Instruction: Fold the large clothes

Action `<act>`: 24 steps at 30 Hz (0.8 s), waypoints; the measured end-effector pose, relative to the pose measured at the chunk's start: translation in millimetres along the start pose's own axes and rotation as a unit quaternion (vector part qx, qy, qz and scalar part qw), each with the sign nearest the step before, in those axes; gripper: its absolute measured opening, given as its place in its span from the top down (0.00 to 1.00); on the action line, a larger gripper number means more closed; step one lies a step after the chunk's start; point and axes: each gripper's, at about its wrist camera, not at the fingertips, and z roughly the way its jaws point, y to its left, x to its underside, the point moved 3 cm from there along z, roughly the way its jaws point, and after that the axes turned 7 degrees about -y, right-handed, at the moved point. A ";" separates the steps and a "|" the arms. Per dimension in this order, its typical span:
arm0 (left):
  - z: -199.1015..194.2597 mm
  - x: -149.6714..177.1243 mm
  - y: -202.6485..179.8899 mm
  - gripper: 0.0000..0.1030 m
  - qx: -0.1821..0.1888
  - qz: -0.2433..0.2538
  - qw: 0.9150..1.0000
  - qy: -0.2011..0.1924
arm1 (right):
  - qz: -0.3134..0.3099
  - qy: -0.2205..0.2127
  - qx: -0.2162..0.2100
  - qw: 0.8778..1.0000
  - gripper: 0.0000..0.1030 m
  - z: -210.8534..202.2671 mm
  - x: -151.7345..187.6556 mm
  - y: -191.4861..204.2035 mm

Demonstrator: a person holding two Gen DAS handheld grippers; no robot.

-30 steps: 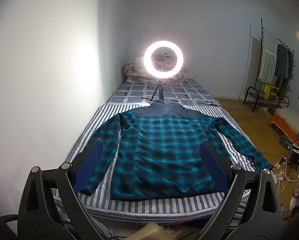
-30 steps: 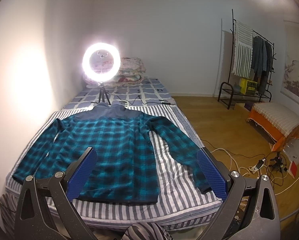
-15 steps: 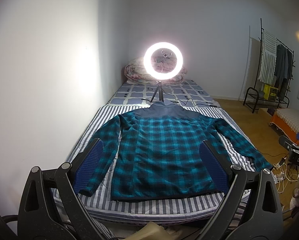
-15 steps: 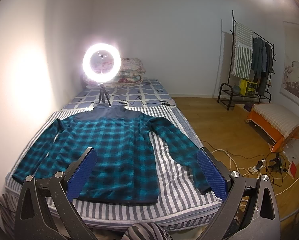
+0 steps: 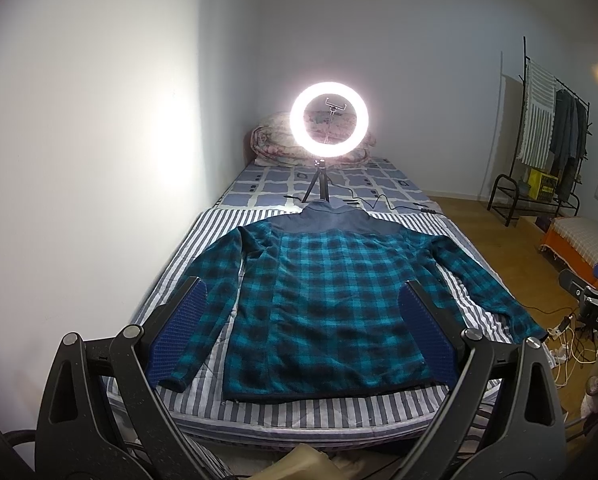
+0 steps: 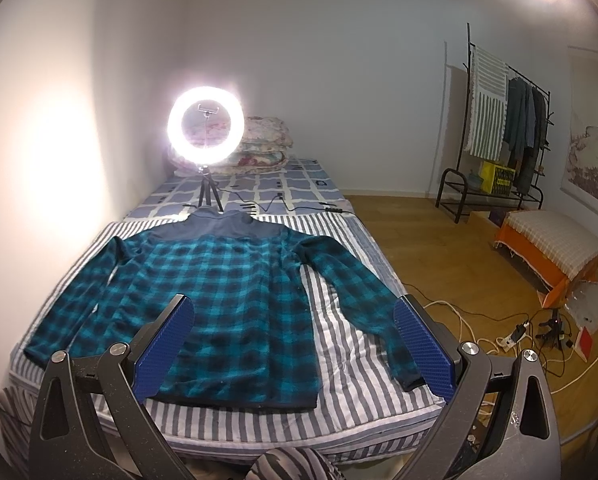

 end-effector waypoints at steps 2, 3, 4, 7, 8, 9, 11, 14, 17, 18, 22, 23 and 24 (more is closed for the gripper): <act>0.1 -0.3 1.2 0.05 0.000 -0.001 1.000 0.001 | -0.002 0.000 0.000 1.000 0.03 1.1 -1.9 4.2; 0.1 0.0 1.1 0.05 0.000 0.000 1.000 0.000 | -0.003 0.001 -0.001 1.000 0.03 1.1 -2.5 4.1; 0.2 -0.7 1.5 0.05 -0.001 0.000 1.000 0.001 | -0.004 0.001 -0.001 1.000 0.03 1.5 -3.2 5.5; 1.7 0.7 3.5 0.05 -0.001 -0.001 1.000 0.001 | -0.009 0.002 -0.002 1.000 0.03 2.9 -4.1 9.1; 2.6 1.0 4.9 0.05 -0.002 -0.002 1.000 0.002 | -0.011 0.002 -0.002 1.000 0.03 3.6 -4.1 10.4; 4.2 1.9 7.1 0.05 -0.003 -0.002 1.000 0.003 | -0.012 0.002 -0.002 1.000 0.03 4.0 -3.3 12.1; 7.6 3.7 11.1 0.05 -0.006 -0.001 1.000 0.005 | -0.013 0.003 -0.003 1.000 0.03 6.1 -3.4 15.1; 15.8 10.6 20.7 0.05 -0.013 0.000 1.000 0.008 | -0.015 0.005 -0.005 1.000 0.03 9.5 -1.3 20.8; 21.2 14.1 28.0 0.05 -0.021 -0.002 1.000 0.010 | -0.021 0.005 -0.009 1.000 0.03 11.7 -1.4 29.6; 23.1 15.2 32.0 0.05 -0.025 -0.004 1.000 0.011 | -0.024 0.005 -0.012 1.000 0.03 12.4 -1.8 33.1; 29.4 20.9 46.3 0.05 -0.044 0.002 0.999 0.017 | -0.032 0.008 -0.025 0.999 0.03 18.1 -2.9 46.6; 31.3 22.3 50.6 0.05 -0.047 0.003 0.999 0.018 | -0.034 0.009 -0.027 0.999 0.03 20.3 -3.5 50.1; 33.8 23.8 56.3 0.05 -0.050 0.003 0.999 0.020 | -0.035 0.010 -0.032 0.999 0.03 23.0 -4.0 53.6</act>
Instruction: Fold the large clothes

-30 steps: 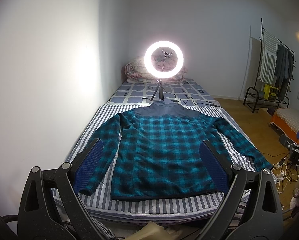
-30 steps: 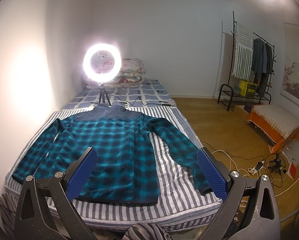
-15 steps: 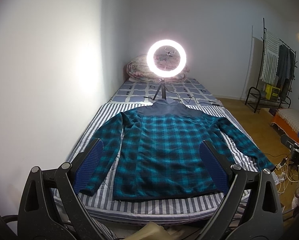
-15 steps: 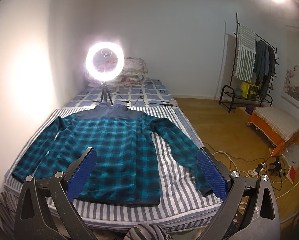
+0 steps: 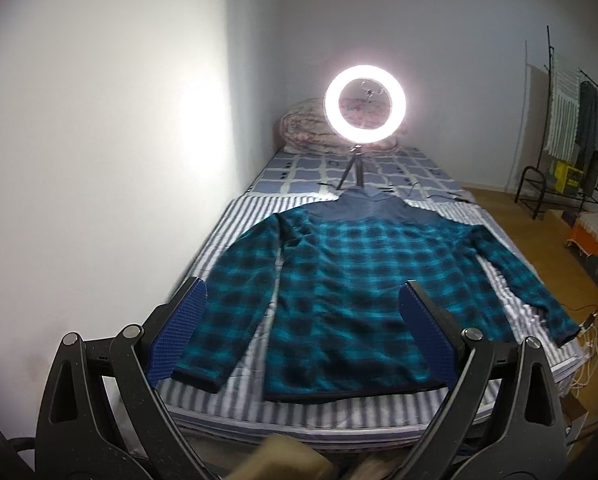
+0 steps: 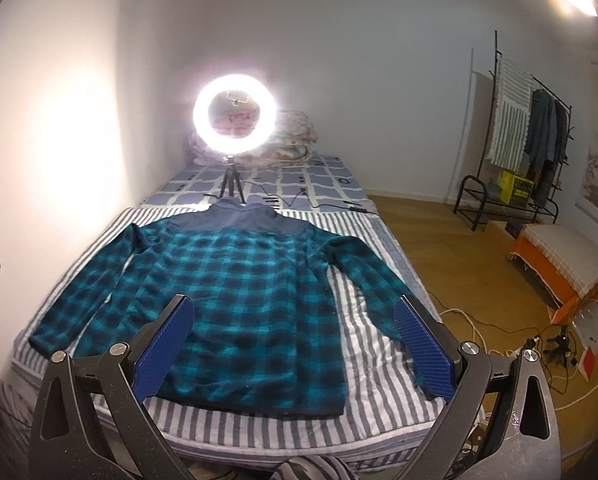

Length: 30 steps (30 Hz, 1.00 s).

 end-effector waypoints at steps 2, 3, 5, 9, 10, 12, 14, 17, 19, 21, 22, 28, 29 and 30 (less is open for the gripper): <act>11.2 4.2 15.3 0.05 -0.008 -0.002 1.000 0.005 | -0.001 0.000 -0.009 1.000 0.03 5.3 -0.5 5.9; 18.4 7.4 23.7 0.05 -0.013 -0.004 1.000 0.013 | 0.000 -0.001 -0.014 1.000 0.03 8.3 -0.8 8.1; 34.6 15.2 40.7 0.05 -0.015 -0.012 0.999 0.031 | 0.005 0.001 -0.031 1.000 0.03 16.0 0.0 13.6; 76.2 40.7 69.9 0.09 -0.023 0.025 0.997 0.076 | 0.020 0.006 -0.069 0.997 0.03 31.7 9.9 24.6; 85.6 47.2 73.6 0.17 -0.027 0.044 0.995 0.087 | 0.025 0.005 -0.083 0.996 0.03 35.0 13.3 28.1; 107.3 65.2 85.5 0.26 -0.037 0.071 0.990 0.116 | 0.037 0.000 -0.111 0.993 0.03 43.9 21.1 34.5; 125.9 80.5 99.8 0.31 -0.026 0.053 0.987 0.149 | 0.041 0.001 -0.131 0.991 0.03 56.4 28.8 42.9; 146.5 98.2 125.0 0.36 -0.022 -0.006 0.983 0.182 | 0.046 0.021 -0.166 0.985 0.03 77.8 41.3 58.1; 155.7 108.2 139.9 0.43 -0.022 -0.050 0.979 0.198 | 0.053 0.038 -0.191 0.979 0.03 89.9 49.0 68.0; 162.6 120.0 154.5 0.44 -0.030 -0.086 0.972 0.216 | 0.057 0.058 -0.225 0.971 0.09 103.6 62.2 81.0; 163.8 124.7 159.7 0.44 -0.034 -0.098 0.969 0.223 | 0.056 0.068 -0.238 0.967 0.13 110.5 68.4 86.1; 173.6 158.6 195.6 0.44 -0.054 -0.192 0.945 0.259 | 0.063 0.101 -0.275 0.954 0.21 137.8 112.3 103.8; 175.4 165.1 204.9 0.44 -0.060 -0.217 0.938 0.263 | 0.066 0.106 -0.278 0.953 0.21 140.7 118.5 105.1; 177.1 169.9 211.7 0.44 -0.063 -0.235 0.933 0.266 | 0.066 0.108 -0.279 0.952 0.21 142.9 123.3 106.6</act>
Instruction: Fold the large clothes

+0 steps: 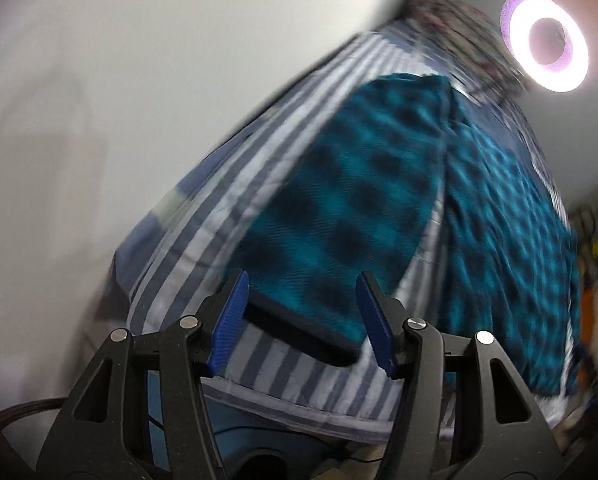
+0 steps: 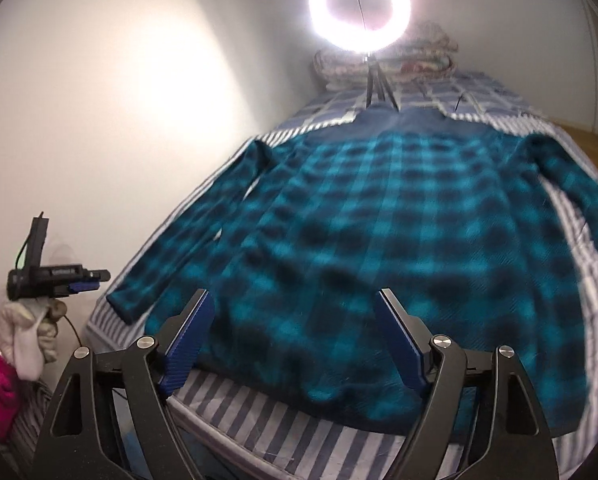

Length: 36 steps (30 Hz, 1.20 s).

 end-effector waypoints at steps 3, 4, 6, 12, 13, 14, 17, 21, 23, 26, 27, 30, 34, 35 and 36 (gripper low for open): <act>11.7 0.0 14.9 0.44 -0.004 -0.039 0.999 0.006 | -0.008 -0.001 -0.011 1.000 0.21 3.1 10.4 0.8; 14.9 1.1 18.6 0.44 -0.008 -0.044 0.999 0.007 | -0.011 -0.002 -0.015 1.000 0.21 5.1 12.6 0.3; 22.2 2.8 24.0 0.44 -0.015 -0.050 0.999 0.012 | -0.015 -0.002 -0.014 1.000 0.21 9.4 14.3 -0.6; 38.6 -0.6 27.4 0.59 -0.027 -0.054 0.998 0.016 | -0.013 -0.007 -0.013 1.000 0.21 11.8 13.9 -3.5; 41.3 -2.0 27.4 0.70 -0.031 -0.053 0.998 0.015 | -0.014 -0.008 -0.012 1.000 0.21 12.5 14.2 -4.0; 42.8 -2.7 27.3 0.78 -0.035 -0.050 0.998 0.013 | -0.014 -0.008 -0.011 1.000 0.21 13.4 14.0 -3.6; 37.7 -7.5 19.8 0.96 -0.025 -0.050 0.998 -0.016 | -0.016 -0.001 -0.008 1.000 0.21 16.3 15.4 -3.4; 3.8 -18.9 -22.4 0.97 0.032 -0.012 0.997 -0.071 | -0.006 0.023 -0.017 1.000 0.21 22.1 15.9 -4.0; -14.0 -20.0 -48.2 0.97 0.059 0.016 0.994 -0.091 | 0.003 0.040 -0.028 0.999 0.21 27.9 9.9 -4.5; -38.1 -14.5 -88.0 0.97 0.100 0.066 0.986 -0.116 | 0.015 0.056 -0.032 0.998 0.24 40.1 -15.6 -6.3; -40.5 -14.7 -96.2 0.97 0.109 0.073 0.984 -0.118 | 0.025 0.061 -0.035 0.997 0.30 45.4 -27.7 -6.7; -46.6 -8.4 -118.4 0.97 0.151 0.086 0.978 -0.115 | 0.044 0.077 -0.041 0.995 0.41 64.2 -64.3 -4.1; -42.6 -0.1 -127.1 0.97 0.181 0.083 0.975 -0.100 | -0.014 0.079 -0.042 0.996 0.42 101.1 -115.3 25.5; -41.2 0.2 -127.9 0.97 0.185 0.077 0.975 -0.100 | -0.021 0.085 -0.048 0.995 0.42 110.0 -121.8 31.1; -41.4 0.9 -129.7 0.97 0.189 0.073 0.974 -0.100 | -0.027 0.100 -0.064 0.993 0.45 128.5 -132.3 42.9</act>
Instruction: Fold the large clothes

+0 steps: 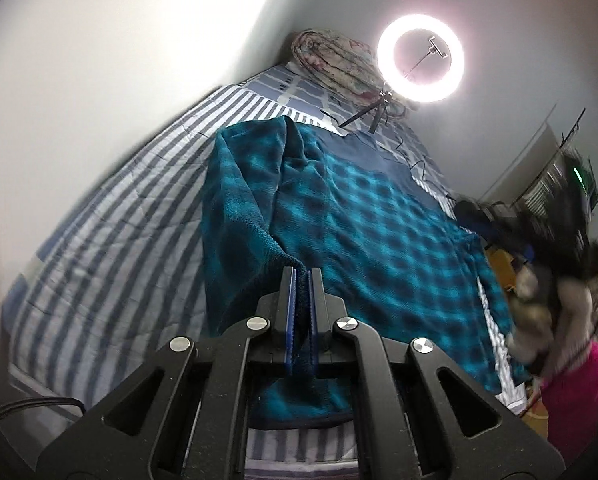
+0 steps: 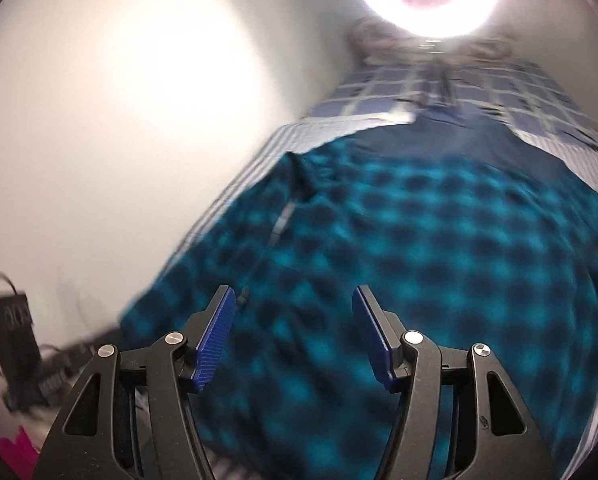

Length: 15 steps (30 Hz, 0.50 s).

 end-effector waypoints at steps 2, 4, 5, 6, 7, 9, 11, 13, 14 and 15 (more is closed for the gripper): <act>3.8 -2.4 -0.8 0.97 0.006 -0.002 1.000 0.000 | -0.002 0.025 -0.020 0.999 0.49 29.7 -18.5 11.7; 4.4 -1.3 0.4 0.97 0.008 0.004 1.000 0.001 | 0.000 0.051 -0.033 0.998 0.52 62.0 -33.0 21.1; 3.5 -0.6 1.2 0.97 0.007 0.007 1.000 0.001 | 0.001 0.060 -0.037 0.998 0.53 73.4 -36.8 24.6; 2.2 0.1 2.6 0.97 0.009 0.009 1.000 0.003 | 0.003 0.074 -0.040 0.996 0.55 95.2 -43.8 31.7; 0.8 2.5 3.2 0.97 0.009 0.010 1.000 0.002 | 0.003 0.083 -0.041 0.996 0.57 111.3 -48.5 36.7; -1.1 0.3 8.7 0.97 0.010 0.004 1.000 0.002 | 0.000 0.102 -0.040 0.994 0.63 141.7 -56.0 47.4; -4.4 -0.7 14.1 0.97 0.012 -0.006 1.000 -0.002 | 0.000 0.115 -0.036 0.993 0.64 169.0 -62.7 57.4; -7.9 -2.8 19.0 0.97 0.010 -0.010 1.000 -0.008 | -0.002 0.126 -0.033 0.992 0.64 193.7 -69.6 63.9; -8.6 -3.6 20.7 0.97 0.011 -0.013 1.000 -0.009 | -0.006 0.130 -0.030 0.991 0.64 204.8 -71.8 68.8; -10.1 -4.4 22.8 0.97 0.014 -0.015 1.000 -0.009 | -0.011 0.135 -0.026 0.991 0.64 214.9 -73.9 73.8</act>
